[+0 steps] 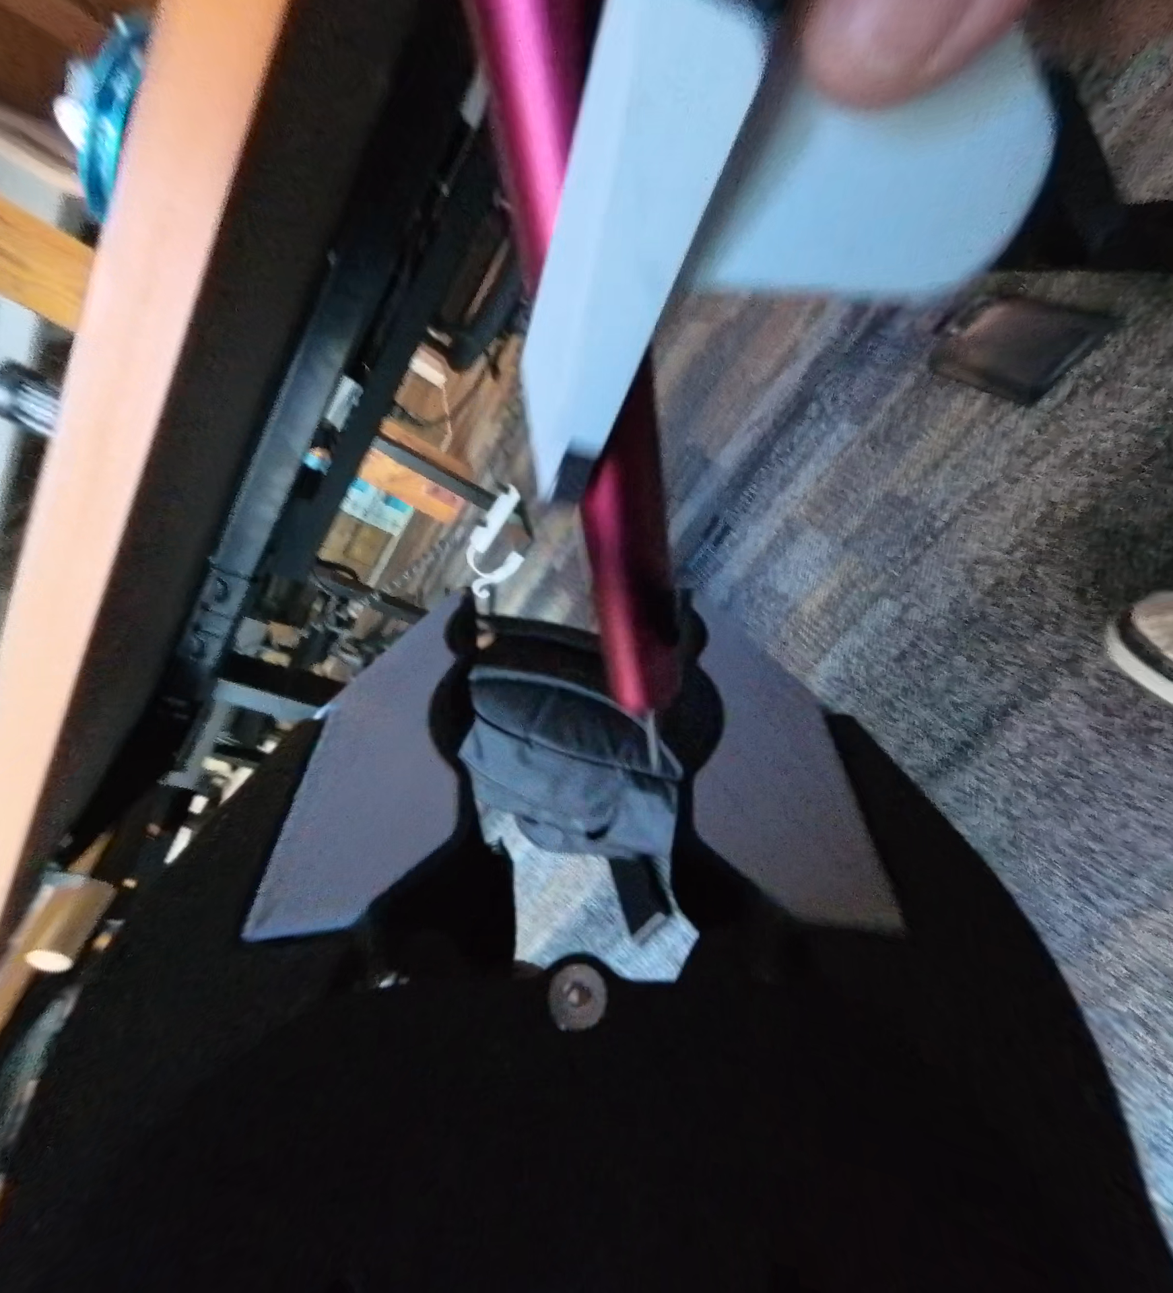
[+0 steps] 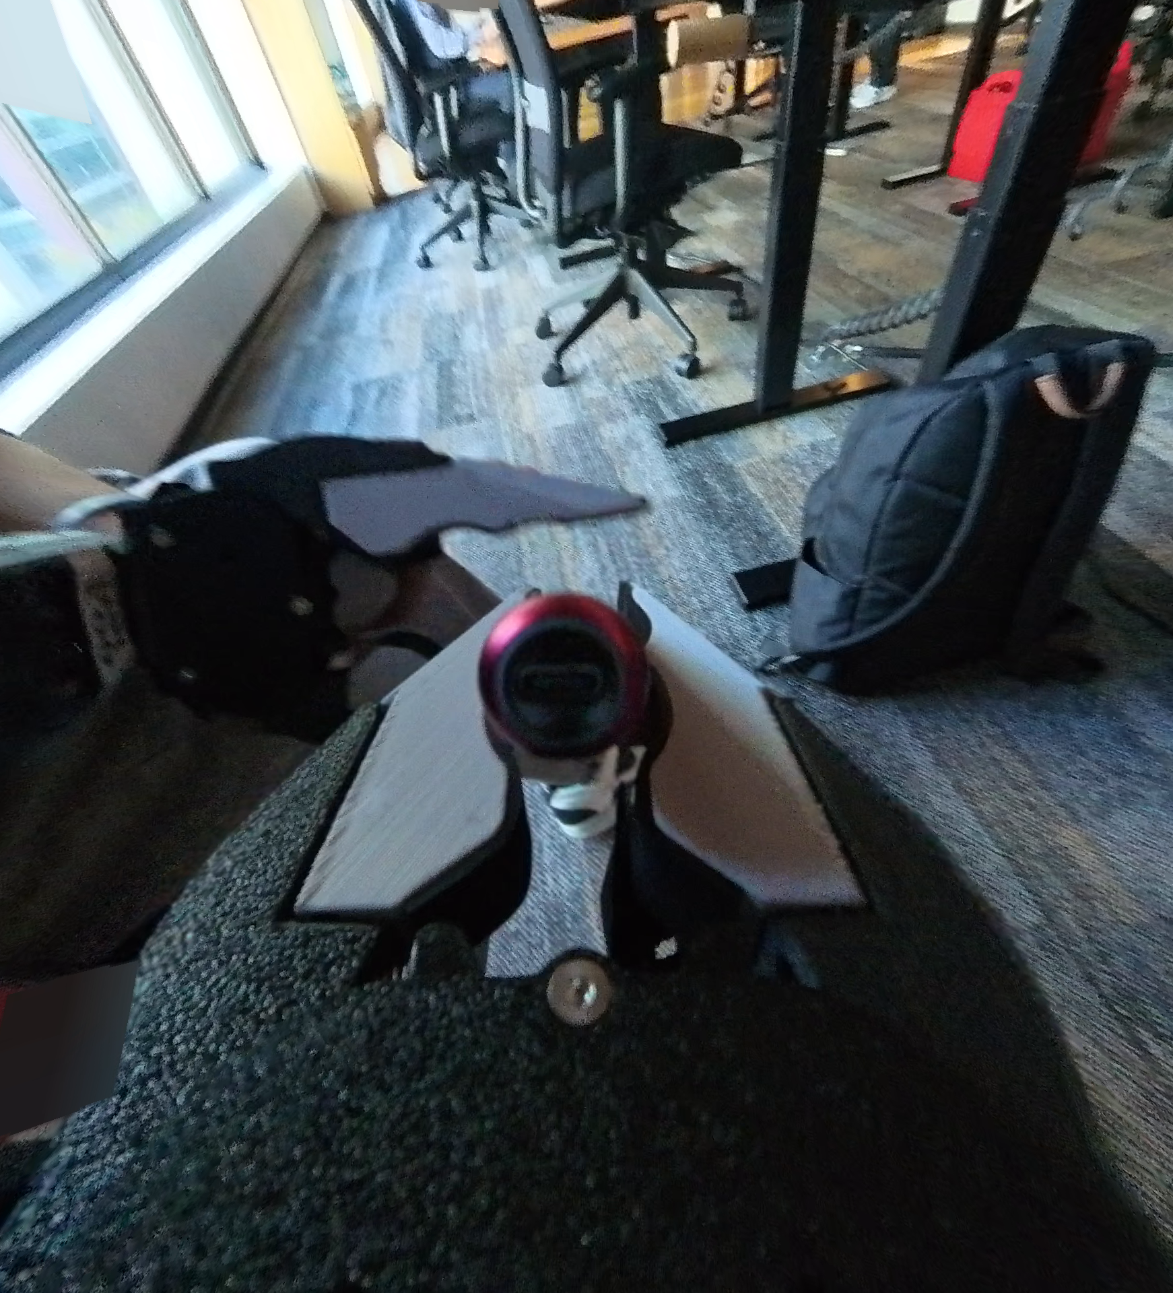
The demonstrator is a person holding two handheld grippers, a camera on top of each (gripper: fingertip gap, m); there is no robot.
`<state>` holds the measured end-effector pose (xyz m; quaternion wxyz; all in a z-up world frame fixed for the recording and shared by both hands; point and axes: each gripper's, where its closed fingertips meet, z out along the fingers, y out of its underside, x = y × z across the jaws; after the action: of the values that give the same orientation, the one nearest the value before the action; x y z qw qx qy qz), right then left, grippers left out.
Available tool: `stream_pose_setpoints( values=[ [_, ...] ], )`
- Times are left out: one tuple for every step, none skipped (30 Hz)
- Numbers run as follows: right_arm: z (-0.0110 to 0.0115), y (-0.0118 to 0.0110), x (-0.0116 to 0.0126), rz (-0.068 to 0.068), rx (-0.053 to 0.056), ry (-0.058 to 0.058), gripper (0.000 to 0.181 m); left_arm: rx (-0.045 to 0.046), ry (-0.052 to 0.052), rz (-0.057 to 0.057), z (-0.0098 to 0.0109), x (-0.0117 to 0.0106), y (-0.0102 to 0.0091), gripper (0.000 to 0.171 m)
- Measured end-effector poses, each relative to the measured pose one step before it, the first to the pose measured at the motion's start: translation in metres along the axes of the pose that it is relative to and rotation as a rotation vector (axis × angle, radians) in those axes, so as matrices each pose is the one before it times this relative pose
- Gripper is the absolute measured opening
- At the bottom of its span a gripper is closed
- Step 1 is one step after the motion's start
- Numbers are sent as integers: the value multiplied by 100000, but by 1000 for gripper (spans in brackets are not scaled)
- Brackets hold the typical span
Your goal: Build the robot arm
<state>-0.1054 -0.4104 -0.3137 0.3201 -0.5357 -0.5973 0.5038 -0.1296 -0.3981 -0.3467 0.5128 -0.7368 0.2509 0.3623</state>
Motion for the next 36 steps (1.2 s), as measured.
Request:
stream_pose_setpoints(
  values=[
    [-318, 384, 728, -1516, -3230, 1660, 21, -2496, 4623, -3574, -573, 326, 874, 60],
    [-265, 592, 1037, -2093, -3891, 2364, 21, -3418, 4137, -5029, -510, 20, 1206, 58],
    [-123, 868, 1379, -4063, -4649, 3821, 21, -3975, 3951, -6361, -332, -312, 1409, 56],
    [114, 1073, 1473, -4048, -4720, 3945, 20, -5737, 6826, -8331, -188, -171, 1747, 56],
    [292, 1022, 1059, -3185, -3770, 865, 21, -6692, 7286, -9594, -112, -310, 1998, 56],
    [394, 851, 628, -3828, -2064, -1639, 21, -5271, 6311, -9480, -49, -685, 2021, 54],
    [478, 866, 387, -5574, -1646, -2613, 21, -6808, 6356, -8043, 148, -901, 2297, 53],
    [587, 1012, 218, -7743, -2066, -3220, 21, -7823, 4536, -6321, 338, -1357, 2375, 53],
    [705, 1175, 274, -7752, -2743, -2214, 21, -7606, 3378, -3916, 422, -1635, 2240, 53],
    [818, 1124, 227, -6652, -2336, -1933, 21, -5503, -1550, -3019, 388, -2397, 1815, 53],
    [887, 1027, 132, -4610, -2347, -2193, 21, -3706, -4808, -2380, 340, -2714, 1447, 53],
    [925, 864, 212, -2111, -2493, -1645, 22, -4563, -3423, -388, 418, -2253, 1408, 53],
    [904, 529, 258, 1250, -1430, -1737, 21, -3961, -4081, -459, 479, -2123, 1177, 53],
    [801, 93, 202, 4324, -11, -3238, 21, -2348, -3447, -1519, 578, -1777, 835, 53],
    [574, -353, 221, 4474, 934, -3776, 22, -1306, -2270, -2596, 648, -1334, 567, 52],
    [320, -656, 446, 2262, 953, -2102, 22, -959, -2357, -3439, 715, -1099, 442, 49],
    [81, -808, 672, 262, 1315, 187, 22, -1030, -1682, -4203, 777, -749, 395, 47],
    [-50, -693, 680, -766, 1826, 1044, 21, -3507, 2477, -2704, 650, 78, 556, 46],
    [-116, -325, 487, -1361, 1489, 477, 21, -4870, 4127, 670, 196, 425, 341, 47],
    [-173, 149, 302, -1177, 280, -214, 21, -607, -157, 2668, -374, -126, -383, 48],
    [-291, 534, 96, -2047, -1284, -732, 21, 3296, -2776, 3427, -799, -373, -730, 48],
    [-426, 854, 93, -2701, -3369, -136, 21, 2535, -9, 2968, -884, 146, -563, 48],
    [-562, 963, 187, -1527, -5366, 467, 21, 1473, 3387, 1004, -794, 779, -492, 48],
    [-717, 670, 198, -2181, -4345, 347, 21, 2052, 5097, 699, -672, 1213, -638, 48],
    [-726, 391, 291, -3971, -1341, 687, 21, 2755, 5014, 1473, -472, 1355, -763, 48],
    [-532, 552, 565, -2372, -896, 1320, 21, 2247, 5156, 1734, -89, 1422, -629, 48],
    [-276, 745, 793, -314, -326, 1479, 21, 172, 5530, 2660, 349, 1428, -281, 48],
    [-5, 854, 910, -408, 1638, 2326, 21, -251, 5837, 3766, 706, 1345, -192, 50],
    [322, 1100, 892, -340, 3140, 3143, 21, 384, 4936, 4224, 1008, 882, -230, 51],
    [702, 1294, 748, 1560, 3753, 3858, 21, 1528, 3135, 4437, 1371, 215, -338, 52],
    [1014, 1506, 432, 3640, 3312, 3735, 21, 3636, 1415, 3924, 1759, -361, -430, 54],
    [1161, 1699, 183, 4408, 2185, 3896, 21, 3948, -249, 2409, 2208, -850, -112, 53],
    [1177, 1703, -28, 4628, 2310, 4267, 21, 2172, 103, 770, 2633, -857, 396, 52],
    [1014, 1790, -222, 3981, 1531, 4763, 21, 509, 497, -2646, 2768, -796, 600, 52],
    [777, 1988, -407, 2149, -186, 4598, 21, 810, -19, -3326, 2632, -758, 420, 53],
    [501, 2300, -632, 245, -3247, 3291, 22, 1091, -1638, -823, 2370, -672, 396, 53]
  ],
)
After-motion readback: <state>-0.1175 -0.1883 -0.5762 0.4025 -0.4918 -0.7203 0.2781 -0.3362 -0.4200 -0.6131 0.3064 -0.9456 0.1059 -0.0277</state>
